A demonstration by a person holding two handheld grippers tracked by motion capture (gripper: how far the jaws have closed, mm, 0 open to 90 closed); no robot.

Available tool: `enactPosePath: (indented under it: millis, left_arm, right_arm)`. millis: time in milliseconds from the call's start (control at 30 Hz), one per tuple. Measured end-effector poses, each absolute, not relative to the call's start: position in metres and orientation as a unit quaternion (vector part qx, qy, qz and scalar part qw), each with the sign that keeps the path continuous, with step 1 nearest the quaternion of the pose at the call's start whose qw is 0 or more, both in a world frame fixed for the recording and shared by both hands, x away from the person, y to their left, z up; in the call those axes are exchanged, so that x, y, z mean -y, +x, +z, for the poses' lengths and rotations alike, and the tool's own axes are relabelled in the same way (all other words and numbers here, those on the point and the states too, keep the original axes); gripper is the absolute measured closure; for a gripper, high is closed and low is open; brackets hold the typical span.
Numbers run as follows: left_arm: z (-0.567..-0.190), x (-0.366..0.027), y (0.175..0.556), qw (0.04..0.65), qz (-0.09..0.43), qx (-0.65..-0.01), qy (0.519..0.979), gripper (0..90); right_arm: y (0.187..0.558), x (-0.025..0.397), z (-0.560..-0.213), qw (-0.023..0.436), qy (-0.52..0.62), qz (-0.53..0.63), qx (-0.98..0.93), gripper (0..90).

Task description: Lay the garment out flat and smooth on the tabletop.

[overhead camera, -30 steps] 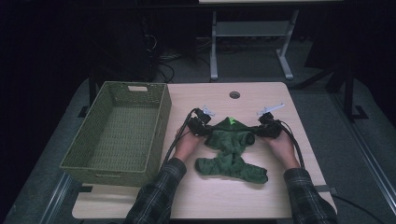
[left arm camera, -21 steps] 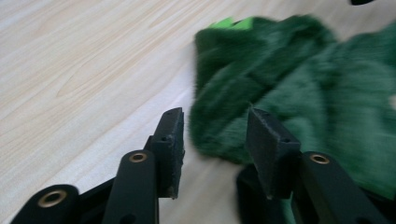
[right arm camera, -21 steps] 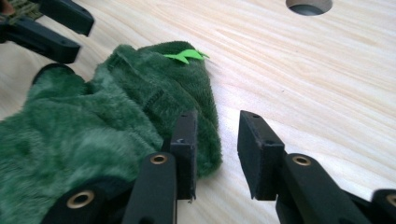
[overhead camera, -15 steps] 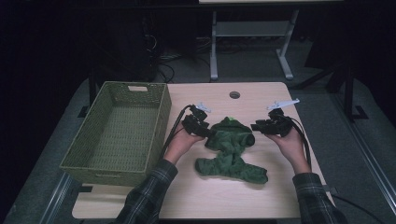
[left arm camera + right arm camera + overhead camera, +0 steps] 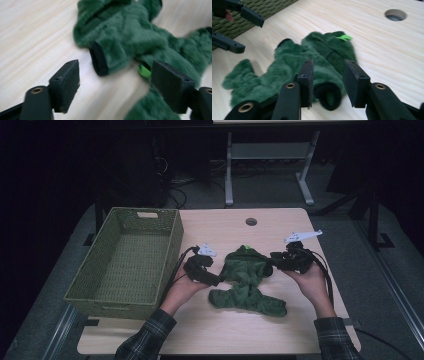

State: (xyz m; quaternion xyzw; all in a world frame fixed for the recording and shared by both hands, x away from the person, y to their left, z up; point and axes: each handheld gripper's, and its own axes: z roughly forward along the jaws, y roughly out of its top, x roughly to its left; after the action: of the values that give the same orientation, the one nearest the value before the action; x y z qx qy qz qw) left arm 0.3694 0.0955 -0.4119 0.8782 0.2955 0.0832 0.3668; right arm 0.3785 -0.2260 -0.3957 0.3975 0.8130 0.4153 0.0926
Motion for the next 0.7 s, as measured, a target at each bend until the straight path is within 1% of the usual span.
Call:
enactPosePath:
  millis: [67,167,200,267,367,467,700]
  left_arm:
    - [-0.413,-0.099,0.358,0.362,0.091,-0.286,0.883,17.5]
    - [-0.415,-0.102,0.348,0.365,0.091,-0.280,0.883,15.6]
    - [-0.418,-0.105,0.338,0.368,0.091,-0.275,0.883,15.4]
    - [-0.420,-0.107,0.334,0.367,0.093,-0.273,0.884,13.4]
    - [-0.424,-0.111,0.324,0.366,0.100,-0.274,0.884,12.8]
    - [-0.431,-0.119,0.309,0.362,0.105,-0.284,0.881,12.8]
    - [-0.440,-0.118,0.289,0.345,0.102,-0.282,0.889,12.8]
  right_arm:
    - [0.375,0.222,-0.398,0.089,0.395,0.415,-0.815,60.1]
    - [0.371,0.217,-0.398,0.087,0.389,0.410,-0.820,59.5]
    - [0.369,0.216,-0.398,0.080,0.388,0.415,-0.819,59.5]
    - [0.365,0.212,-0.398,0.079,0.383,0.415,-0.821,59.6]
    - [0.361,0.207,-0.399,0.085,0.373,0.411,-0.827,59.5]
    - [0.357,0.203,-0.400,0.073,0.369,0.413,-0.829,59.5]
    - [0.344,0.184,-0.395,0.073,0.337,0.422,-0.838,61.6]
